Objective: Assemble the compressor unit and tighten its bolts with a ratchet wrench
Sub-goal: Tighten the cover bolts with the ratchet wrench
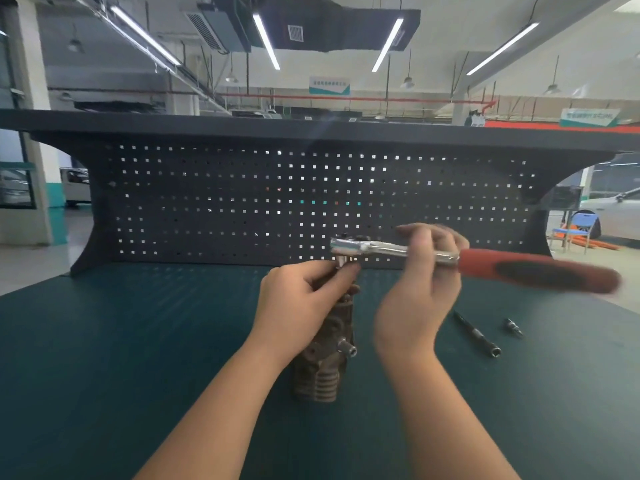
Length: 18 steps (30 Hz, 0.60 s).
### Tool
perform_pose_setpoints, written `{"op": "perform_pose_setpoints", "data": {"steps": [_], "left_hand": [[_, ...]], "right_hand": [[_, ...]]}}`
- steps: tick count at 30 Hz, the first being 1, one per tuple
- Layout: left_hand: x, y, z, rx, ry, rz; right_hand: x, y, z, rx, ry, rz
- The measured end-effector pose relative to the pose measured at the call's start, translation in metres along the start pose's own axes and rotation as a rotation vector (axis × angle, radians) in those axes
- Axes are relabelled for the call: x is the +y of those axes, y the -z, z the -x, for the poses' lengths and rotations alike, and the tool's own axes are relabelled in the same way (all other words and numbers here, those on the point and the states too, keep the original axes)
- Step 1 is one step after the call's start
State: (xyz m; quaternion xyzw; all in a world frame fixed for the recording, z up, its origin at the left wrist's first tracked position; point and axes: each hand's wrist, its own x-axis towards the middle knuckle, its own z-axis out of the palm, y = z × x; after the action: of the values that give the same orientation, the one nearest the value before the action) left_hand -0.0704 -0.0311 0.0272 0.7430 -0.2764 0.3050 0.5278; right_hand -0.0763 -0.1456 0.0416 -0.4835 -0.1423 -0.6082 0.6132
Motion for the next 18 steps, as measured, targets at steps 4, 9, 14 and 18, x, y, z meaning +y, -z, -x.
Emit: {"op": "perform_pose_setpoints", "data": {"steps": [4,9,14,18], "left_hand": [[-0.002,-0.001,-0.004,0.046,-0.018,-0.107],[-0.007,-0.006,-0.01,0.088,0.118,-0.172],[-0.008,-0.003,-0.004,0.065,0.047,-0.094],[0.0,-0.003,-0.001,0.069,0.005,-0.069]], "right_hand": [[-0.007,-0.004,0.001,0.088,-0.331,-0.203],[-0.018,-0.016,0.03,-0.223,0.469,0.294],[-0.014,-0.016,0.031,-0.091,0.336,0.321],[-0.003,0.001,-0.004,0.057,-0.348,-0.165]]}}
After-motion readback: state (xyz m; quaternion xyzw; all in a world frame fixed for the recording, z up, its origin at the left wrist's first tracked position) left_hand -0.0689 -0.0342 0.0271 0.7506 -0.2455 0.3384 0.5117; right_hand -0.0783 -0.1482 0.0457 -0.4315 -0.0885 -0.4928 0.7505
